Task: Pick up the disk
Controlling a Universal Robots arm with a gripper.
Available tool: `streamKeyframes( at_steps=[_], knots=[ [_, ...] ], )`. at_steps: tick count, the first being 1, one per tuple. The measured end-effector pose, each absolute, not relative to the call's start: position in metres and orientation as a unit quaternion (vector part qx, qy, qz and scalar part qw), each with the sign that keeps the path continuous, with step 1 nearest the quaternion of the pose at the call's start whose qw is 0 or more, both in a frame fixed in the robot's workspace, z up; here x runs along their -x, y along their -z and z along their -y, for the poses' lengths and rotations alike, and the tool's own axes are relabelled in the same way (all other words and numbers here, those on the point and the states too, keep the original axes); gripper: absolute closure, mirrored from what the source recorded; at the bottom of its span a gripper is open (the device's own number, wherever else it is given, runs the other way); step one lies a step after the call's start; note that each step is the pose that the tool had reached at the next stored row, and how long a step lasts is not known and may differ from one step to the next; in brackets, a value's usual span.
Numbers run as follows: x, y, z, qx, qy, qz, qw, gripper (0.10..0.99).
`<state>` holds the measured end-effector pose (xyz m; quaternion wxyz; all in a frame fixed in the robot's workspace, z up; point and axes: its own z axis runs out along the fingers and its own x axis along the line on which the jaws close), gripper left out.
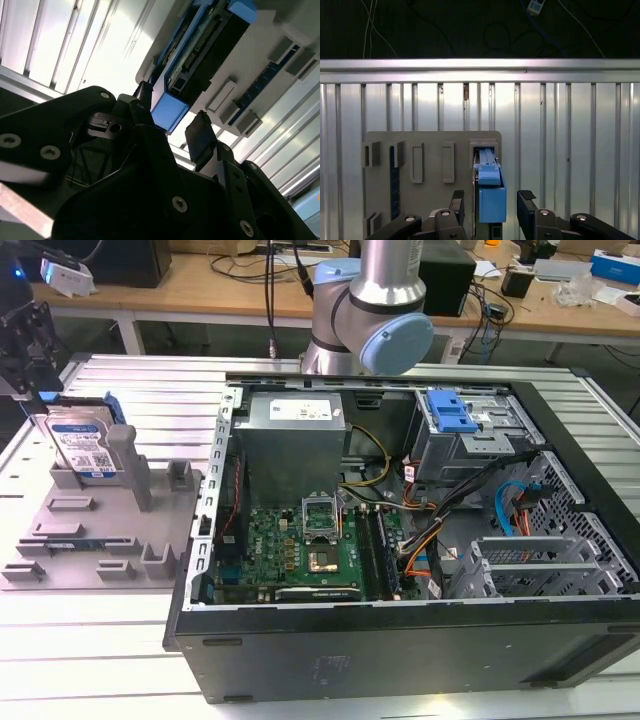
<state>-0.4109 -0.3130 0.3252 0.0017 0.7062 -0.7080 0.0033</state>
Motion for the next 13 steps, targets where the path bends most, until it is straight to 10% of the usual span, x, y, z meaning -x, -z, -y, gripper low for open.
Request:
streamKeyframes(
  at_steps=[13],
  knots=[
    [0.411,-0.312,0.314,-0.706,-0.003,0.708,0.002,0.545]
  ],
)
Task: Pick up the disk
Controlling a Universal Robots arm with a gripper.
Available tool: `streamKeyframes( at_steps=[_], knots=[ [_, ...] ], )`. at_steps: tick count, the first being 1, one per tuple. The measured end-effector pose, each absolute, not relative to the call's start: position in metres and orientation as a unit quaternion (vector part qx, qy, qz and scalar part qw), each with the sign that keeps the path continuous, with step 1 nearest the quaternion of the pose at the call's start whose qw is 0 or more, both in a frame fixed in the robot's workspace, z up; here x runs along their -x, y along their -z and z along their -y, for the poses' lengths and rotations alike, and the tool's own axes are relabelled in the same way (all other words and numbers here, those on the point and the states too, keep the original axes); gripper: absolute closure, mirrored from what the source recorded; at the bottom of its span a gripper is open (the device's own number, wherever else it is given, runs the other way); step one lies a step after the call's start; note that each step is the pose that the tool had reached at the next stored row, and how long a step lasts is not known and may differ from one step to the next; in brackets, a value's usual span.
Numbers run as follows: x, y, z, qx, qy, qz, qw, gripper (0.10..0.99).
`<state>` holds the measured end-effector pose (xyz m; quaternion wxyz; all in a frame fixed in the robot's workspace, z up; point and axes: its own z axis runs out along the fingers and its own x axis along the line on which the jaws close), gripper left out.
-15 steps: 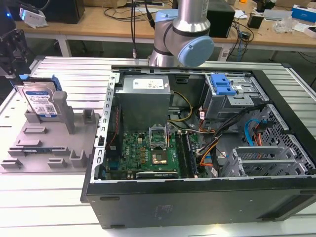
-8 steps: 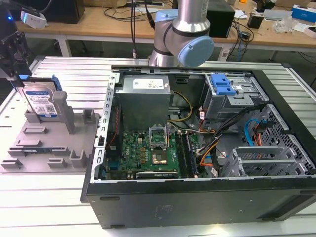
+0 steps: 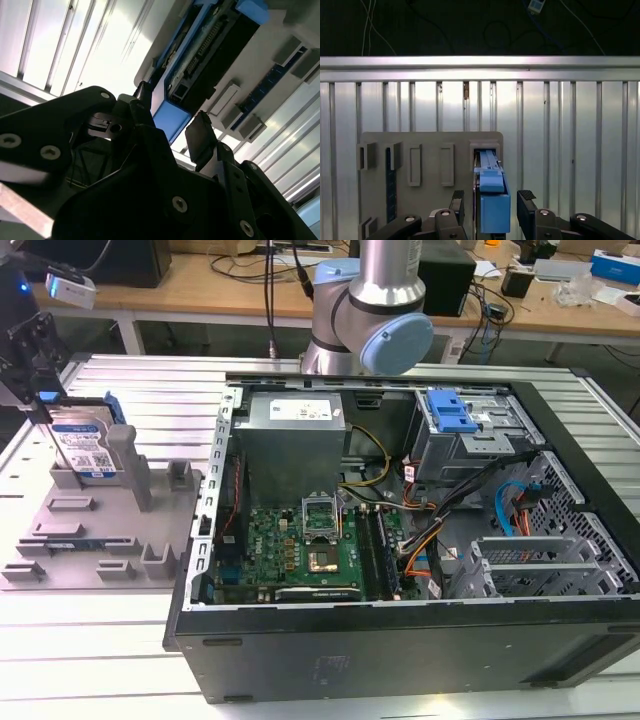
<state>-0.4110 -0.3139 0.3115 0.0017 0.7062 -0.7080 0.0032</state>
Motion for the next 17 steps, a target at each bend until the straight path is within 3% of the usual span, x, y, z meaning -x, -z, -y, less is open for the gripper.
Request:
streamKeyframes(
  at_steps=[2,3,17],
  knots=[
    [0.4111,-0.3105,0.3139,-0.706,-0.003,0.708,0.002,0.557],
    [0.4111,-0.3097,0.3139,-0.706,-0.003,0.708,0.002,0.631],
    [0.4112,-0.3036,0.3139,-0.706,-0.003,0.708,0.002,0.631]
  ],
)
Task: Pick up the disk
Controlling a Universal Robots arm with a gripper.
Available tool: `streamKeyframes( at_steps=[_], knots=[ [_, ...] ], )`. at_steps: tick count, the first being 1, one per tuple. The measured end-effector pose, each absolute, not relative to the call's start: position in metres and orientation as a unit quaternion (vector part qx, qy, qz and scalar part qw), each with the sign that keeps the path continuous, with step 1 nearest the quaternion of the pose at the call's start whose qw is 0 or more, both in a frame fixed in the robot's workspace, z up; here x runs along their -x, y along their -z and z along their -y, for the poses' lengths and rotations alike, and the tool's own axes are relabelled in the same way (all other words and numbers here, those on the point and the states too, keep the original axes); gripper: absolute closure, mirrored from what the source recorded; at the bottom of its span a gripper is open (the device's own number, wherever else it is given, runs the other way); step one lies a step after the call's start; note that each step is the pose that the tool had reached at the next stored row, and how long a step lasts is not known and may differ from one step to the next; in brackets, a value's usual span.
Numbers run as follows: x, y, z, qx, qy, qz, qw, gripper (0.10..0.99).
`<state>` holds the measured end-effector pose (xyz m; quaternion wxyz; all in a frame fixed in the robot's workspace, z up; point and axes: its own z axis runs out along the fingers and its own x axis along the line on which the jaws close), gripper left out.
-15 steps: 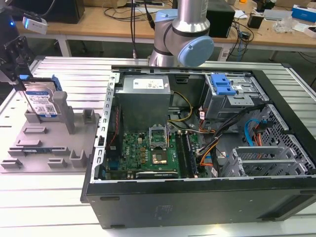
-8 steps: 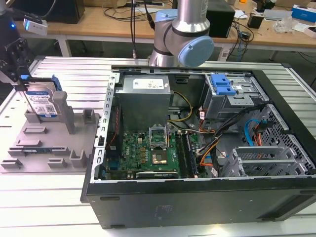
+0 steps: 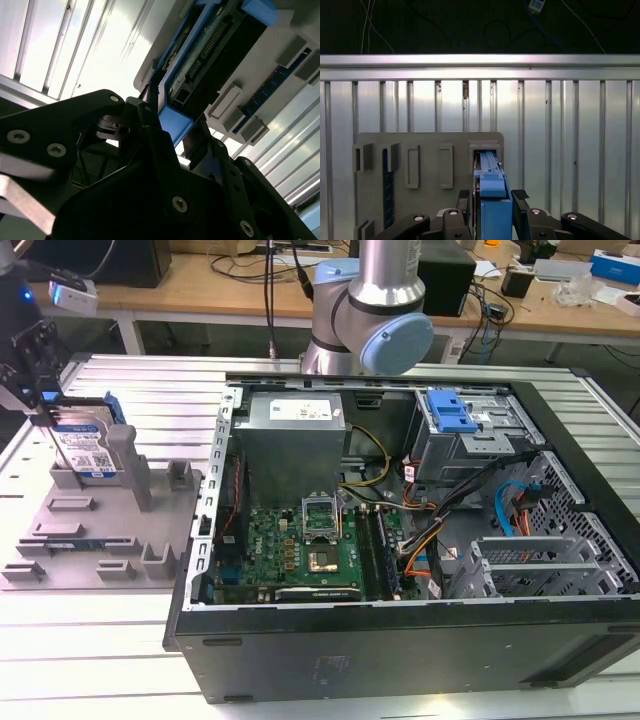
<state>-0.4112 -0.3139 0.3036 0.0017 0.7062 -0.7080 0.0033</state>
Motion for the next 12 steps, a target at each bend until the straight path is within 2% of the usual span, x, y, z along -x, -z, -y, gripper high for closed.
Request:
streamKeyframes(
  at_steps=[12],
  knots=[
    [0.4112,-0.3009,0.3139,-0.706,-0.003,0.708,0.002,0.631]
  ],
)
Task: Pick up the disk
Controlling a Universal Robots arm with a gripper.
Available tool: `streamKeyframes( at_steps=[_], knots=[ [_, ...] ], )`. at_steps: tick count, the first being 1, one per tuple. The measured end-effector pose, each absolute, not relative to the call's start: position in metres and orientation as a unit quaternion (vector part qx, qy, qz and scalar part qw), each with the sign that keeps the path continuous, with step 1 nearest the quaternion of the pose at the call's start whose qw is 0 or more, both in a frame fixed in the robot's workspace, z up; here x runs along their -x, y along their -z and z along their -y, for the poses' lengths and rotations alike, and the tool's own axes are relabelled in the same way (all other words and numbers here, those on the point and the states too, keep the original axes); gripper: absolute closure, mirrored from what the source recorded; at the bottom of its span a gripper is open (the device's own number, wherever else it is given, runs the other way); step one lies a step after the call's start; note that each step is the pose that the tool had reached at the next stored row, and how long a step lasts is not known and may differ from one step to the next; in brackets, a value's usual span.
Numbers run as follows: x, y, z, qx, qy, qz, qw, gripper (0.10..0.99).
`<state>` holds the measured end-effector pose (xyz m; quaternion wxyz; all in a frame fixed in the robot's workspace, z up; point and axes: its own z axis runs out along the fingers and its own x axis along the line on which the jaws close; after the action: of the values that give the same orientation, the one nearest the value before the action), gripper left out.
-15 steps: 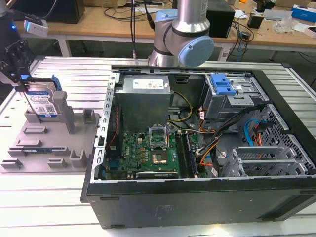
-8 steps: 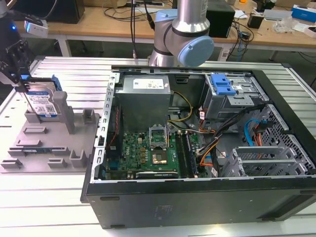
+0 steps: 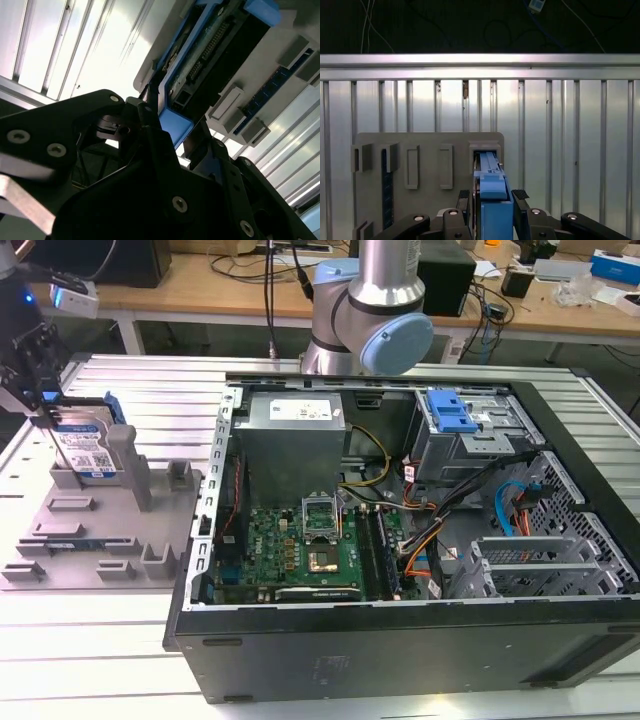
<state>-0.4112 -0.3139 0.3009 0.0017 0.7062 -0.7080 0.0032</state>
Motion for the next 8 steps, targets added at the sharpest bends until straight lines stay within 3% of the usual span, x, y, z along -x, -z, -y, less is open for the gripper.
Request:
streamKeyframes(
  at_steps=[4,5,6,8],
  knots=[
    [0.4112,-0.3002,0.3140,-0.706,-0.003,0.708,0.002,0.631],
    [0.4112,-0.3001,0.3140,-0.706,-0.003,0.708,0.002,0.643],
    [0.4112,-0.3000,0.3139,-0.706,-0.003,0.708,0.002,0.714],
    [0.4112,-0.2996,0.3139,-0.706,-0.003,0.708,0.002,0.714]
  ],
)
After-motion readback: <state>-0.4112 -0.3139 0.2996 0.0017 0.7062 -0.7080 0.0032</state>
